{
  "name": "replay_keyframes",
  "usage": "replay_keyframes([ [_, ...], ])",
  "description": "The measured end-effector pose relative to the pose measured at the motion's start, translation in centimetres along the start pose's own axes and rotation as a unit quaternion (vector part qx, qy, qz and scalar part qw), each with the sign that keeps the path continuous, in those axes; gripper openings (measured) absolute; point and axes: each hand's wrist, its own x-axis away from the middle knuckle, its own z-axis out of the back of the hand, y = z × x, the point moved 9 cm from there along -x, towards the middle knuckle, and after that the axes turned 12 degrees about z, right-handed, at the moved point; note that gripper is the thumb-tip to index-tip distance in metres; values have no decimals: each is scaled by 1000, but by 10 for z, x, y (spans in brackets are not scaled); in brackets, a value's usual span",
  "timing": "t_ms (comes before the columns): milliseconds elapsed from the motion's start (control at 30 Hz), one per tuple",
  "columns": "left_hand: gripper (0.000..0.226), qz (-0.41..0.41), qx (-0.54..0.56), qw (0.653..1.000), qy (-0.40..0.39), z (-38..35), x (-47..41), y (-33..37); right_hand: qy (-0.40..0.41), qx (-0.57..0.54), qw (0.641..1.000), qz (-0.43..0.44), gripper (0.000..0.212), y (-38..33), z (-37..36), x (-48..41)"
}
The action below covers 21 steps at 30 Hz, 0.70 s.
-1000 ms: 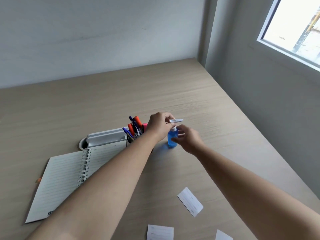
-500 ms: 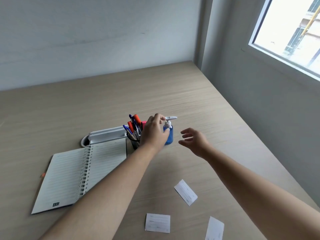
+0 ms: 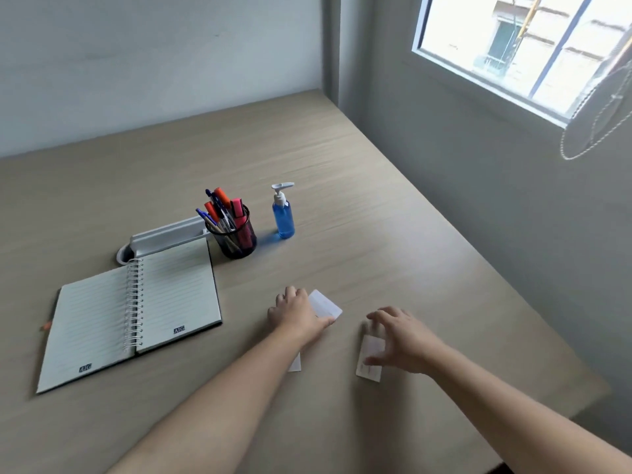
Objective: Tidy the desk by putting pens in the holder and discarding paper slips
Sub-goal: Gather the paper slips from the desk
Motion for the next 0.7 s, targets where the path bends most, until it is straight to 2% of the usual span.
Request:
replay_keyframes([
  [100,82,16,-14,999,36,-2,0,6,22,33,999,6,95,-2,-5,11],
  [233,87,42,0,997,57,0,-3,9,49,53,997,0,92,-6,-8,15],
  [400,81,42,16,998,43,-2,-5,11,51,58,997,-16,84,-6,-10,12],
  [500,69,38,54,997,40,-2,-4,8,52,55,997,-27,80,-4,-10,9],
  [567,50,19,110,993,30,-2,-3,5,65,47,996,-37,71,-2,-7,7],
  [633,27,-5,198,980,5,0,-1,1,75,39,996,-43,57,1,-4,4],
  [700,21,-11,286,958,-23,1,0,-8,98,23,994,-44,35,3,2,2],
])
